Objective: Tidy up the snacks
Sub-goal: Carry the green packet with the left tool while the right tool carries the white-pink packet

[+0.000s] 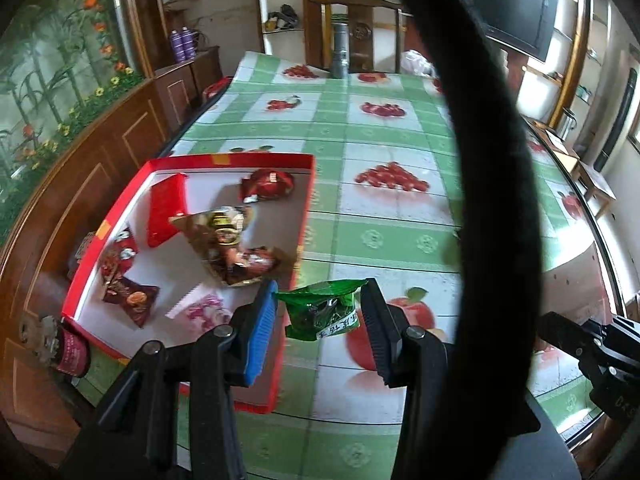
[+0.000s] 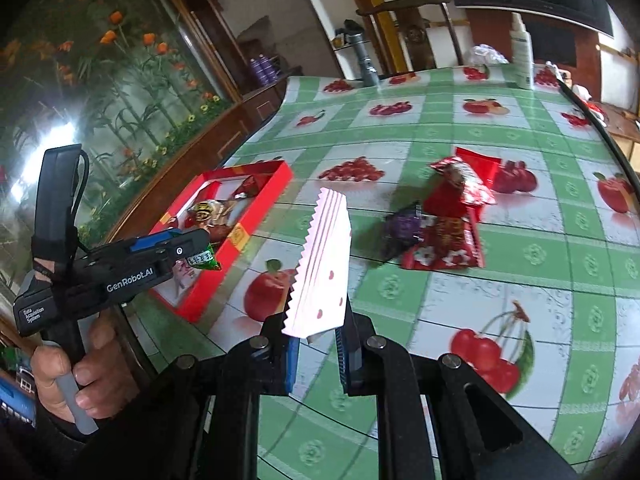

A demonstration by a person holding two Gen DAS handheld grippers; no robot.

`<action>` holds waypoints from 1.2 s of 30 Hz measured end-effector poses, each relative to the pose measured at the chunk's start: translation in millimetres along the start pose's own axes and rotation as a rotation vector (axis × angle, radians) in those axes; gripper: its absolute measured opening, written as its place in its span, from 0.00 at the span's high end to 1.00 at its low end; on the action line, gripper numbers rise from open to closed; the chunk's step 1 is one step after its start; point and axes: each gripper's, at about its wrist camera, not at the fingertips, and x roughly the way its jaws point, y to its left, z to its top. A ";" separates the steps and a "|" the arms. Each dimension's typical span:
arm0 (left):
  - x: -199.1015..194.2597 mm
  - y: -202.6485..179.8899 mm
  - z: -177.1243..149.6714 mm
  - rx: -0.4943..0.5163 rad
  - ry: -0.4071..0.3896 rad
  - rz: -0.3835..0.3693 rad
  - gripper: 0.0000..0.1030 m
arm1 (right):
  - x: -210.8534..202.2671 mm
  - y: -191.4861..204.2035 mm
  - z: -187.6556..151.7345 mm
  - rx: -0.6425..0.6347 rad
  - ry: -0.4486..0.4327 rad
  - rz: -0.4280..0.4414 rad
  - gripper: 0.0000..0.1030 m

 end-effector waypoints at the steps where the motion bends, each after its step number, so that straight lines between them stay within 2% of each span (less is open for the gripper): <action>1: -0.3 4.3 -0.3 -0.008 -0.002 0.006 0.57 | 1.4 2.3 1.0 -0.005 0.001 0.004 0.86; 20: 6.2 116.4 -5.5 -0.203 0.008 0.132 0.57 | 50.6 70.2 22.0 -0.123 0.052 0.120 0.87; 36: 19.7 147.0 -6.4 -0.244 0.019 0.161 0.57 | 93.9 121.4 31.8 -0.202 0.112 0.193 0.87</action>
